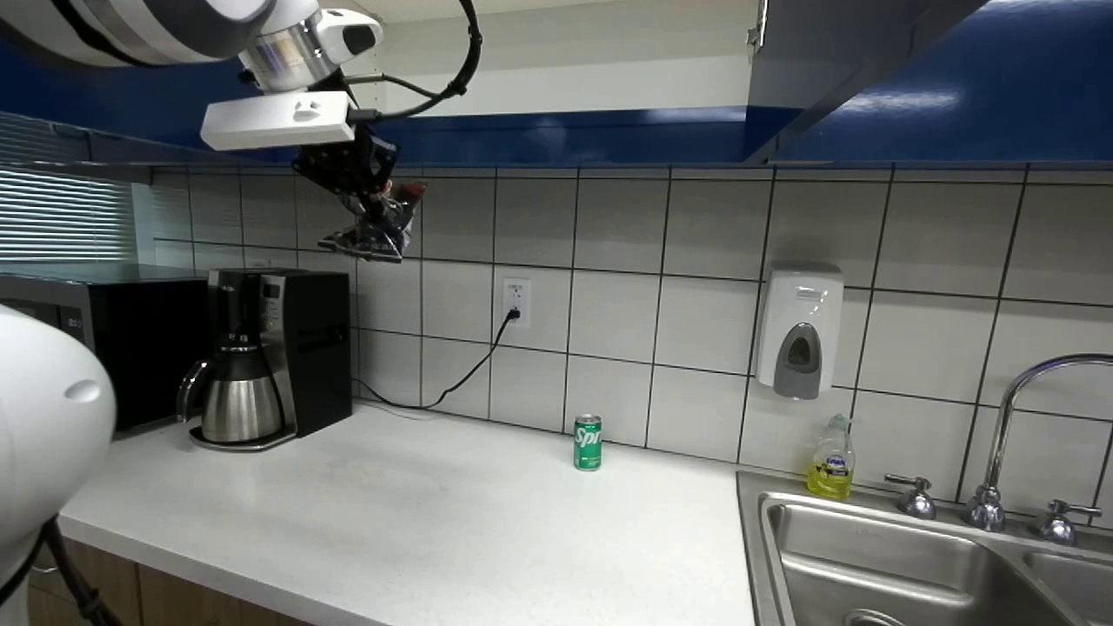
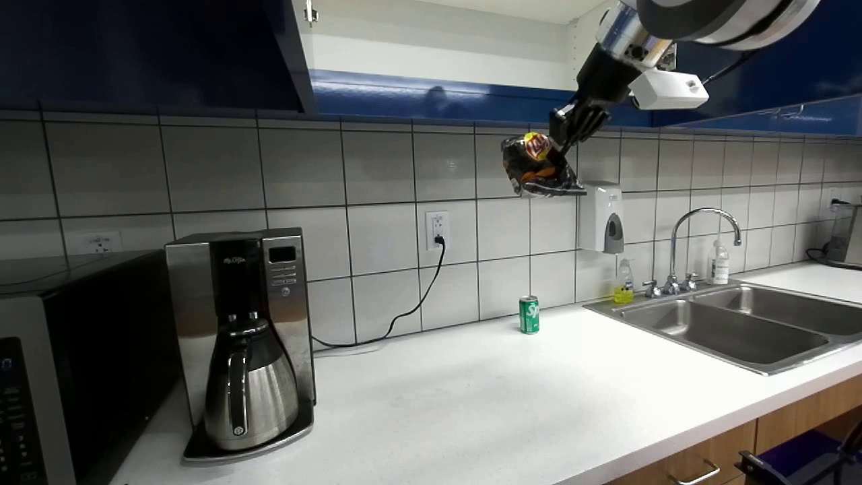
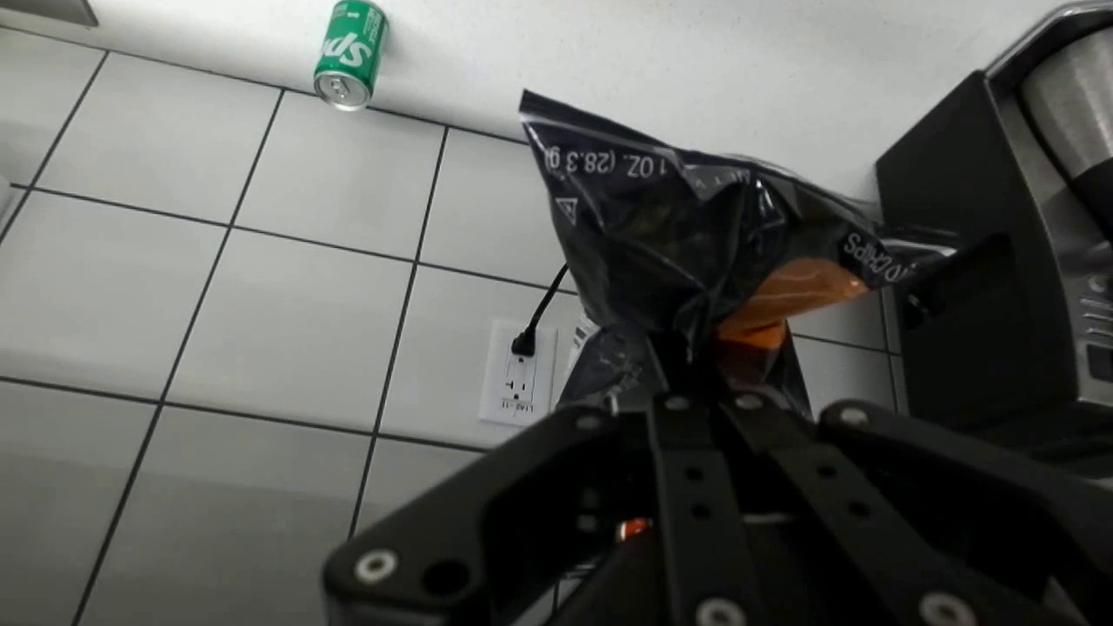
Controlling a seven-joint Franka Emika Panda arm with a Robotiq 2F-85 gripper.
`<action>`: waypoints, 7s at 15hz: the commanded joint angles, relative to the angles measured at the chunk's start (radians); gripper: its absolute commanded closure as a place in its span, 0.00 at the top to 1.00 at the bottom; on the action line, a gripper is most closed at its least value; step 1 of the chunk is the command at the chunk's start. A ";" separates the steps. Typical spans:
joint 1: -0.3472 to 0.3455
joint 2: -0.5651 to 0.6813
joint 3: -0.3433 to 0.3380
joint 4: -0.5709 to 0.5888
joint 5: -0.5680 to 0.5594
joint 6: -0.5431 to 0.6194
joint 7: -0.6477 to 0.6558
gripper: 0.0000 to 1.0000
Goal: Put the black snack pack in the top cabinet
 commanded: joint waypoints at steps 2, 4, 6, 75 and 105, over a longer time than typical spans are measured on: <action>0.005 -0.082 0.003 0.069 -0.034 -0.092 0.033 0.00; 0.005 -0.069 0.000 0.124 -0.033 -0.114 0.032 0.00; 0.003 -0.051 0.003 0.179 -0.033 -0.129 0.034 0.00; -0.024 0.360 -0.065 0.744 0.063 -0.444 0.178 1.00; 0.019 0.477 -0.082 0.113 0.056 -0.469 0.000 1.00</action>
